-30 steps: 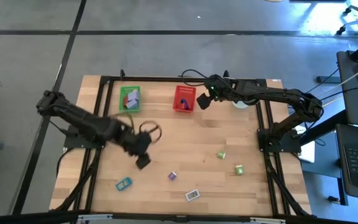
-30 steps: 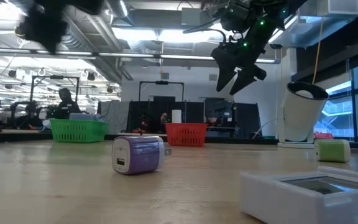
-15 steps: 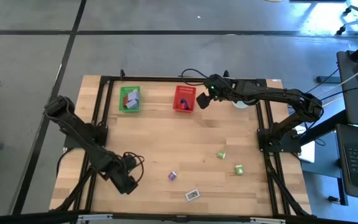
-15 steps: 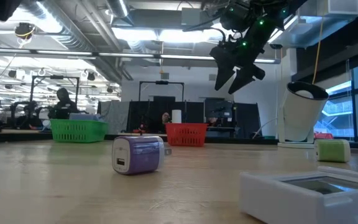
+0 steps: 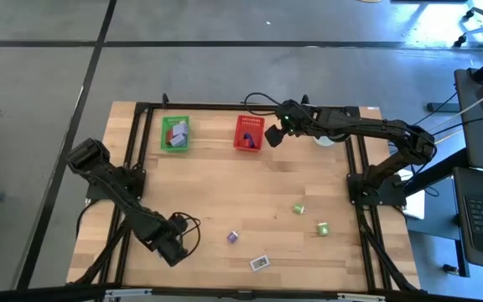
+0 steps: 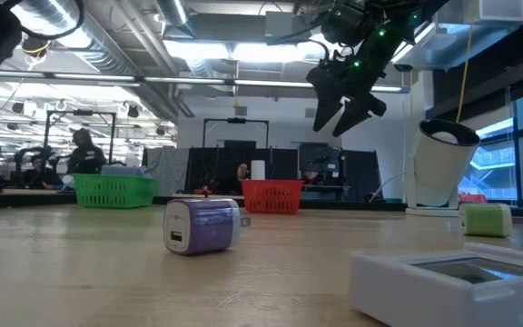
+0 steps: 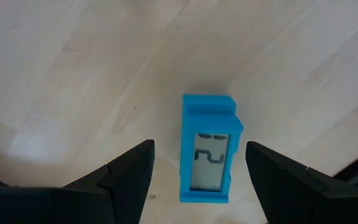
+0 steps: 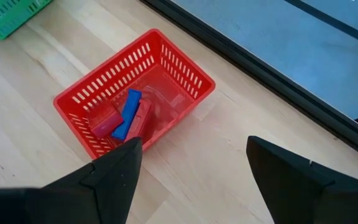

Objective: Pick & Place Office items
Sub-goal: Put the top light blue digital timer into the red bin

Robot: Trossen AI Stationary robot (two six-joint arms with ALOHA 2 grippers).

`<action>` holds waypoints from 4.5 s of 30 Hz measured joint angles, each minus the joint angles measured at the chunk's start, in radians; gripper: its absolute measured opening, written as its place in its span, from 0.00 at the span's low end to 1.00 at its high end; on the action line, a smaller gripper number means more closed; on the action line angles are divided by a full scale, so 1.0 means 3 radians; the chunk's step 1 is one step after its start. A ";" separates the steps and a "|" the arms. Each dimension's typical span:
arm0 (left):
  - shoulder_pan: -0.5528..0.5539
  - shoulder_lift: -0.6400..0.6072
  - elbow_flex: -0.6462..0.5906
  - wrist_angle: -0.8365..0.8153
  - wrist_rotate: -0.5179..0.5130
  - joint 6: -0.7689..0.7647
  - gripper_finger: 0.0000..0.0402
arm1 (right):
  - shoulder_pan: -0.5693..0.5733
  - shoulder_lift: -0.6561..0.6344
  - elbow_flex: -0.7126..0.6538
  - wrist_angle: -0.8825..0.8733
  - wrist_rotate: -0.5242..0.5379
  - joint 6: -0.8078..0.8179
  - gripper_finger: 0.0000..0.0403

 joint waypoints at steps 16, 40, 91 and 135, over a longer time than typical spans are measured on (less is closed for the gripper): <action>0.0000 0.0084 0.0000 0.0182 0.0021 0.0098 0.62 | 0.0000 0.0000 0.0000 0.0181 0.0010 0.0000 0.72; -0.0026 0.0164 -0.0004 0.0197 0.0020 0.0075 0.62 | 0.0000 0.0000 0.0001 0.0183 0.0009 -0.0001 0.72; 0.0136 -0.0112 -0.0004 0.0099 -0.0556 0.0107 0.38 | 0.0000 0.0000 0.0000 0.0186 -0.0003 -0.0004 0.72; 0.1483 -0.0945 -0.0004 0.3962 -0.3768 0.3864 0.38 | 0.0003 0.0001 0.0000 0.0236 0.0000 -0.0008 0.72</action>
